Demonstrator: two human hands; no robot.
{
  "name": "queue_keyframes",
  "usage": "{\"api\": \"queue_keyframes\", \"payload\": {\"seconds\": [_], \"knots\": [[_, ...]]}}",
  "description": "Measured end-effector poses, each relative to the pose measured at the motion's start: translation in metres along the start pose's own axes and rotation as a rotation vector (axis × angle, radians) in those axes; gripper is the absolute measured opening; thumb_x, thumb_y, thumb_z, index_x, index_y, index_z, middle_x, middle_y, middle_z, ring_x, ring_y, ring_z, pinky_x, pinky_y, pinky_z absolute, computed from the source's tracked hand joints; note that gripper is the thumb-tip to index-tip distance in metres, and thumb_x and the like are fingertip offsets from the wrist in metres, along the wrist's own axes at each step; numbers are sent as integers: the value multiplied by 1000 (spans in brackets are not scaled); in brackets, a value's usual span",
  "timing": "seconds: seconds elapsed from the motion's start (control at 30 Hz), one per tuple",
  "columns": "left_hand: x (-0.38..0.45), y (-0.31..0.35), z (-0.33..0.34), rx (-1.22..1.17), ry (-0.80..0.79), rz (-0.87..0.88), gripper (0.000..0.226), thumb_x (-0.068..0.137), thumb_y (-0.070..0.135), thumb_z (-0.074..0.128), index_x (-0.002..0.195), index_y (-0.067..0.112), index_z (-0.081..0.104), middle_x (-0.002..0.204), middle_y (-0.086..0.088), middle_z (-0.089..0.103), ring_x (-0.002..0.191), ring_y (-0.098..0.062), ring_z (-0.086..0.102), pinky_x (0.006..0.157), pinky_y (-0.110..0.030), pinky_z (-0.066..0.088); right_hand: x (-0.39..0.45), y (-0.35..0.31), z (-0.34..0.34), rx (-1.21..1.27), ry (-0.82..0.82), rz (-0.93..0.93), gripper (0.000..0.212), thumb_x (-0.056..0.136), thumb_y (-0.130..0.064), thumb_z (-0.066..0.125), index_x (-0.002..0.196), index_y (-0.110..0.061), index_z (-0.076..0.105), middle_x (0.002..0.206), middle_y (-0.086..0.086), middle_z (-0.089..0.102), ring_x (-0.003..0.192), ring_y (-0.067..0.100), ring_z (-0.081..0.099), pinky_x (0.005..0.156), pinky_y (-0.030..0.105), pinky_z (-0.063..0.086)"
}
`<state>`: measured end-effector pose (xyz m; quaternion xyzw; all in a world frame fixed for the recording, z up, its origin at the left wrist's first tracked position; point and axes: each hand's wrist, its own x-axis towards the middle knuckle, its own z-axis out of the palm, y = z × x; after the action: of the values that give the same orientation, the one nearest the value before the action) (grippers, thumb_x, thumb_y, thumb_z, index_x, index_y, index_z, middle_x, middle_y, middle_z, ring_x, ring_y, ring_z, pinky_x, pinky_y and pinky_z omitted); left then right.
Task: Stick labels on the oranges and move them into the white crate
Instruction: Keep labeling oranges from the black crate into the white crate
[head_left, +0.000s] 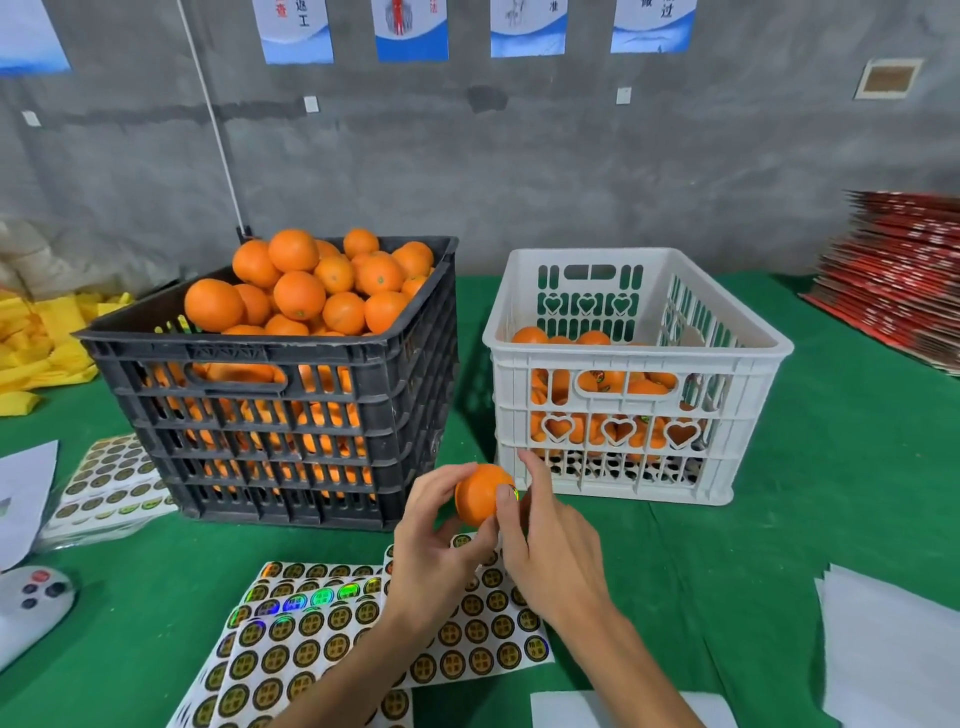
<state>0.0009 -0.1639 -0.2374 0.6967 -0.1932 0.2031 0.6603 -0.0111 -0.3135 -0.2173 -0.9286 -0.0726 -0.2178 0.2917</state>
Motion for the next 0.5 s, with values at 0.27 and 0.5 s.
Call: {"api": "queue_keyframes", "payload": {"seconds": [0.27,0.5], "knots": [[61,60,7,95,-63,157,50,84,28,86,128,37,66,137,8,51,133,-20,55,97,-26,56,0,10,7,103,90,124,53,106,-56,4,120,-38,51,58,-7,54,57,9,56,57,33,47],[166,95,45,206,-43,270,55,82,22,89,133,20,69,132,1,56,124,-9,58,95,-24,57,-4,12,10,59,87,89,49,105,-53,3,108,-38,50,52,-6,44,47,11,44,52,26,40]]}}
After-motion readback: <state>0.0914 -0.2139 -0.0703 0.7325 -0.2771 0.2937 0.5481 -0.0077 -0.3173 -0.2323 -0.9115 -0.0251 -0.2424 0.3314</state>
